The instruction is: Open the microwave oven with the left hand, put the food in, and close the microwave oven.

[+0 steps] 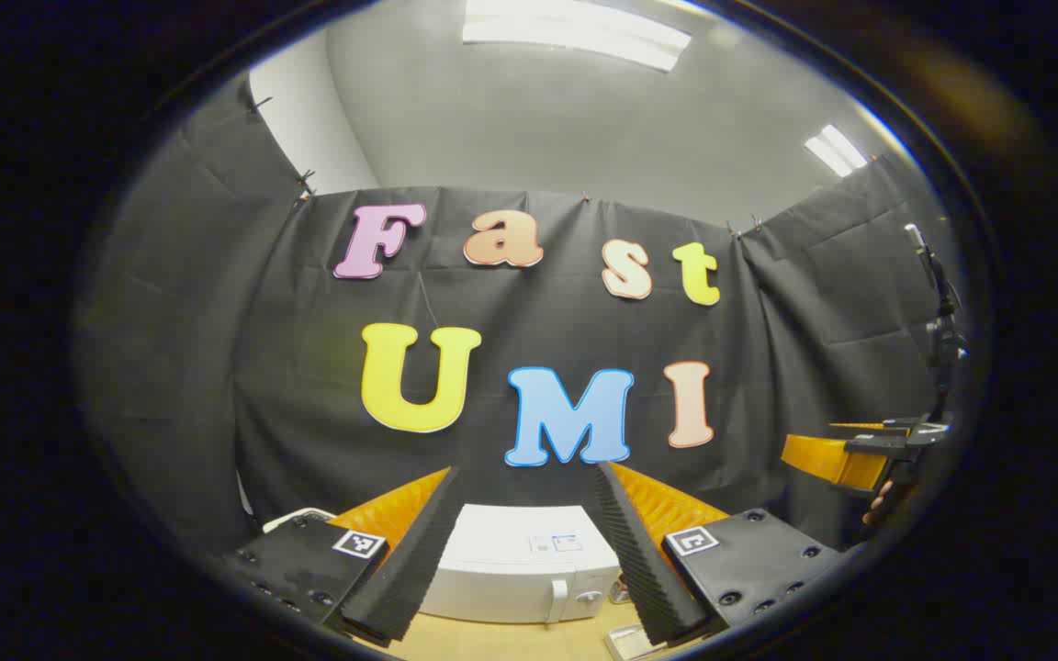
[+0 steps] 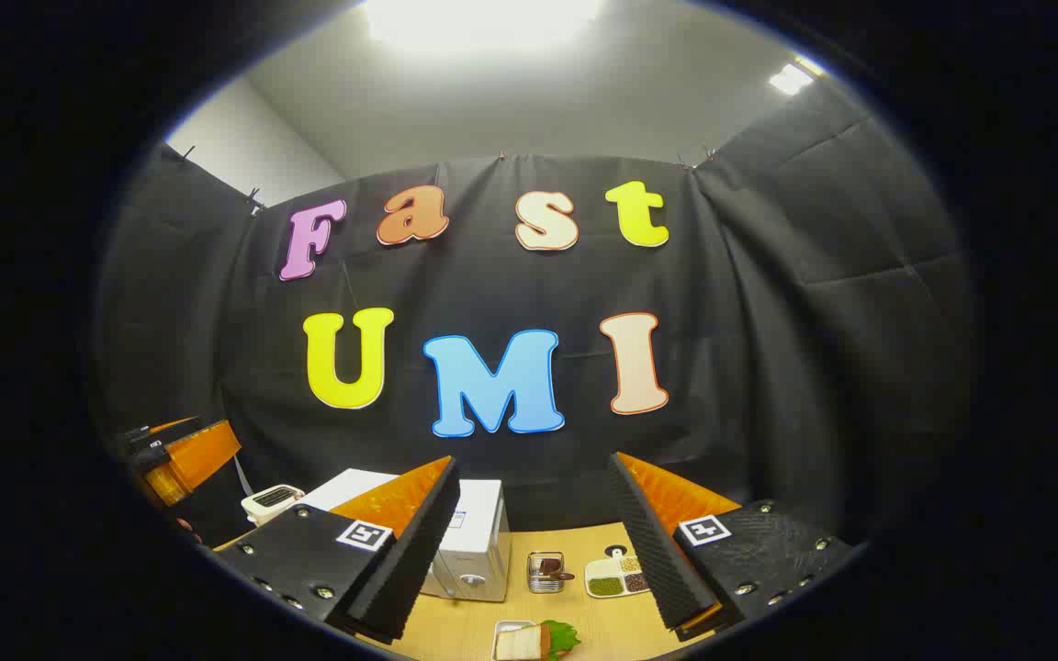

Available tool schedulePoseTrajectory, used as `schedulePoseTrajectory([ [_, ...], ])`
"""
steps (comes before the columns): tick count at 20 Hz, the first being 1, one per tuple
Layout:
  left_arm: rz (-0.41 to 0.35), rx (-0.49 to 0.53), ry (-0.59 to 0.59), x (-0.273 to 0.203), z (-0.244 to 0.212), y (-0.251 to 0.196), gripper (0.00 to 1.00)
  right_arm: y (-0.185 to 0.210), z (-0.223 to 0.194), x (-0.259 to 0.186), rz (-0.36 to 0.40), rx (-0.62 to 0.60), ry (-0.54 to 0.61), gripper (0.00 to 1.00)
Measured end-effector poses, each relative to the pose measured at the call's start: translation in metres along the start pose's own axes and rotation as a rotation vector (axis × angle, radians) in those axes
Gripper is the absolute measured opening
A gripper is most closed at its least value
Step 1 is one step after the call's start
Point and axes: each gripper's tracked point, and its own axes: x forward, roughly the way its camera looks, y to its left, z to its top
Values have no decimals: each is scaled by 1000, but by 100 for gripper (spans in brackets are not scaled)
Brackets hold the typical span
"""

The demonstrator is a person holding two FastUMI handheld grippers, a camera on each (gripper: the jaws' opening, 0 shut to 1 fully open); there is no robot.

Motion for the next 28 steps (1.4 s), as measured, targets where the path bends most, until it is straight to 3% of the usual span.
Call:
schedulePoseTrajectory([
  [3,-3,-12,2,4,-2,3,98,4,0,4,2,-4,-8,98],
  [4,-5,-17,1,6,-1,3,93,6,1,6,1,-1,-11,98],
  [14,-46,-28,9,25,-27,-1,98,10,-10,9,-10,-23,-3,98],
  [21,-56,1,58,45,-90,-13,96,-2,-31,20,-14,-44,50,98],
  [28,-51,12,194,65,-186,-15,94,-13,-48,29,-24,-70,83,97],
])
